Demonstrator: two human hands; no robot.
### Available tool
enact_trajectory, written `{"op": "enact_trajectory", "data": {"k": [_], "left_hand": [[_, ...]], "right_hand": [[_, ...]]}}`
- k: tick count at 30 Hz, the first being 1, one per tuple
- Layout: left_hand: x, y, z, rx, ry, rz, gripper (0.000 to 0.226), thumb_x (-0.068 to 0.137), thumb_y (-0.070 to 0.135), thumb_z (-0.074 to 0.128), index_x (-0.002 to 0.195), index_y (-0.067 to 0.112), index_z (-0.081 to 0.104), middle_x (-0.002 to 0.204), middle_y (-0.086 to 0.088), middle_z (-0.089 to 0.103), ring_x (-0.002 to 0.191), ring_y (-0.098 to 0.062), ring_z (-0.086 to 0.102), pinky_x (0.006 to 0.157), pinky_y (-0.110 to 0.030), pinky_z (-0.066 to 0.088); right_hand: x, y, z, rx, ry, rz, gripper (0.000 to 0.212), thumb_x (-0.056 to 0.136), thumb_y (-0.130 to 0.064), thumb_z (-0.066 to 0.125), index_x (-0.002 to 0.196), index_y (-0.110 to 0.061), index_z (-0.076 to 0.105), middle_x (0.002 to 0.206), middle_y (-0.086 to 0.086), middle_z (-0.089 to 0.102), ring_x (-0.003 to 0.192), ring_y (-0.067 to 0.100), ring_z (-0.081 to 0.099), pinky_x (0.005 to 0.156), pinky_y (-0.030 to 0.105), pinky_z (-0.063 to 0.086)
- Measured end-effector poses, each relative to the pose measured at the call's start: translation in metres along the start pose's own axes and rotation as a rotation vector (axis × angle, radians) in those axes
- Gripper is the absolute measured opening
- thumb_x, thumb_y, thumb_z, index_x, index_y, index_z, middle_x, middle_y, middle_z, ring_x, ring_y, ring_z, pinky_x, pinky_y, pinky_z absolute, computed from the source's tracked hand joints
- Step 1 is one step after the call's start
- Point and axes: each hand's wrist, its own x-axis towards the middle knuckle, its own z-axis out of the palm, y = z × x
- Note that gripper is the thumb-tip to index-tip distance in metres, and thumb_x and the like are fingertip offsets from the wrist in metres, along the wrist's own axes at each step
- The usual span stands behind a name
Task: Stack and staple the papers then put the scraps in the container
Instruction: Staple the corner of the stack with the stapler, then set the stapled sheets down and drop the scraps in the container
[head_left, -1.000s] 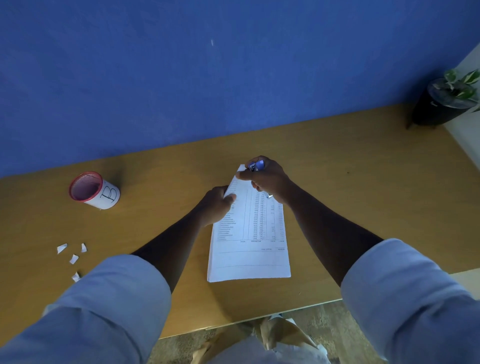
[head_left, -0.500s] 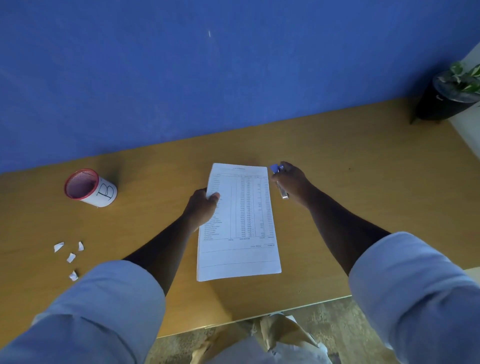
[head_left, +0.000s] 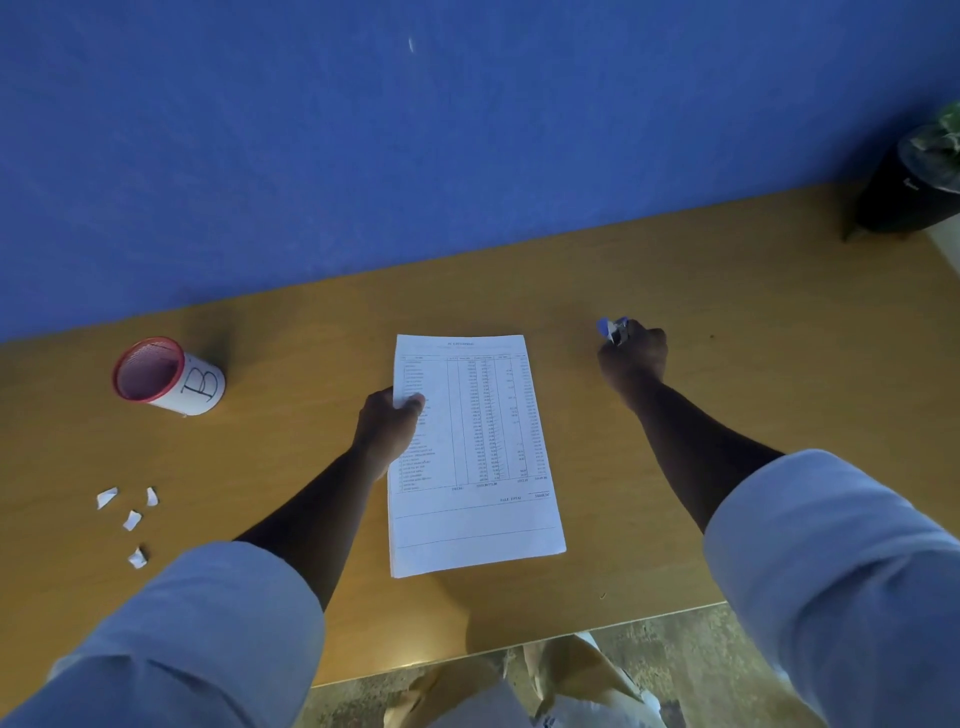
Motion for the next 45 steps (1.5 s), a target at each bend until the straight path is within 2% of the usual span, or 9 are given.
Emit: {"op": "enact_trajectory", "data": {"k": [6, 8, 10, 22, 29, 33, 36, 40, 45], "left_hand": [[0.003, -0.004, 0.004, 0.007, -0.004, -0.007, 0.030, 0.099, 0.029, 0.054, 0.121, 0.016, 0.069, 0.110, -0.002, 0.073, 0.091, -0.021, 0.071, 0.076, -0.033, 0.057], [0.004, -0.004, 0.005, 0.014, -0.010, -0.003, 0.030, 0.099, 0.029, 0.054, 0.123, 0.016, 0.068, 0.111, -0.001, 0.073, 0.091, -0.021, 0.071, 0.077, -0.033, 0.057], [0.005, -0.004, 0.005, 0.012, -0.012, 0.001, 0.030, 0.099, 0.028, 0.054, 0.123, 0.016, 0.068, 0.112, -0.001, 0.073, 0.092, -0.020, 0.070, 0.077, -0.033, 0.057], [0.008, -0.002, 0.006, 0.039, -0.019, -0.005, 0.028, 0.099, 0.029, 0.054, 0.121, 0.018, 0.067, 0.109, -0.001, 0.073, 0.089, -0.020, 0.071, 0.074, -0.033, 0.057], [0.006, 0.001, 0.007, 0.026, -0.036, -0.016, 0.029, 0.100, 0.031, 0.053, 0.124, 0.020, 0.066, 0.110, 0.001, 0.072, 0.090, -0.020, 0.070, 0.076, -0.036, 0.057], [0.003, 0.004, 0.006, 0.011, -0.072, -0.002, 0.030, 0.101, 0.030, 0.052, 0.127, 0.018, 0.064, 0.113, 0.001, 0.071, 0.090, -0.017, 0.070, 0.070, -0.031, 0.056], [-0.001, 0.006, 0.004, 0.006, -0.113, 0.014, 0.033, 0.102, 0.030, 0.052, 0.131, 0.016, 0.061, 0.115, 0.000, 0.070, 0.090, -0.015, 0.069, 0.064, -0.027, 0.052], [-0.007, 0.009, 0.002, -0.029, -0.129, 0.023, 0.033, 0.103, 0.029, 0.051, 0.131, 0.015, 0.060, 0.112, 0.001, 0.069, 0.089, -0.011, 0.067, 0.062, -0.025, 0.051], [-0.014, 0.010, -0.005, -0.095, -0.163, 0.020, 0.032, 0.103, 0.027, 0.052, 0.131, 0.016, 0.061, 0.116, -0.001, 0.070, 0.093, -0.013, 0.068, 0.065, -0.026, 0.052]], "right_hand": [[0.012, 0.016, 0.009, -0.082, -0.034, 0.001, 0.040, 0.091, -0.008, 0.048, 0.130, -0.006, 0.054, 0.134, 0.019, 0.047, 0.102, 0.029, 0.054, 0.073, 0.009, 0.033], [0.015, 0.018, 0.011, -0.118, -0.043, 0.016, 0.037, 0.089, -0.012, 0.051, 0.125, -0.005, 0.055, 0.130, 0.022, 0.051, 0.112, 0.033, 0.052, 0.085, 0.024, 0.037], [0.015, 0.019, 0.012, -0.125, -0.024, 0.038, 0.036, 0.089, -0.009, 0.051, 0.124, -0.004, 0.057, 0.129, 0.022, 0.049, 0.111, 0.036, 0.053, 0.082, 0.032, 0.041], [0.021, 0.027, 0.016, -0.236, 0.045, 0.055, 0.034, 0.087, -0.012, 0.052, 0.118, 0.001, 0.062, 0.113, 0.022, 0.059, 0.107, 0.035, 0.050, 0.071, 0.027, 0.032], [0.015, 0.026, 0.010, -0.127, 0.089, 0.065, 0.035, 0.084, -0.006, 0.061, 0.118, 0.002, 0.060, 0.118, 0.023, 0.053, 0.109, 0.038, 0.053, 0.085, 0.041, 0.051], [0.006, 0.016, 0.009, -0.162, 0.175, 0.061, 0.045, 0.086, -0.024, 0.066, 0.123, 0.000, 0.055, 0.125, 0.020, 0.049, 0.114, 0.037, 0.047, 0.087, 0.046, 0.047], [-0.004, 0.003, 0.010, -0.132, 0.231, -0.108, 0.045, 0.084, -0.029, 0.065, 0.121, -0.004, 0.058, 0.122, 0.016, 0.052, 0.111, 0.034, 0.047, 0.082, 0.041, 0.045], [-0.014, -0.011, 0.020, 0.043, 0.147, -0.317, 0.037, 0.082, -0.035, 0.068, 0.108, -0.008, 0.064, 0.108, 0.009, 0.061, 0.103, 0.029, 0.056, 0.084, 0.036, 0.048], [-0.032, -0.028, 0.026, 0.158, -0.152, -0.179, 0.059, 0.082, -0.055, 0.065, 0.124, -0.015, 0.055, 0.109, -0.003, 0.065, 0.098, 0.016, 0.063, 0.076, 0.028, 0.051]]}}
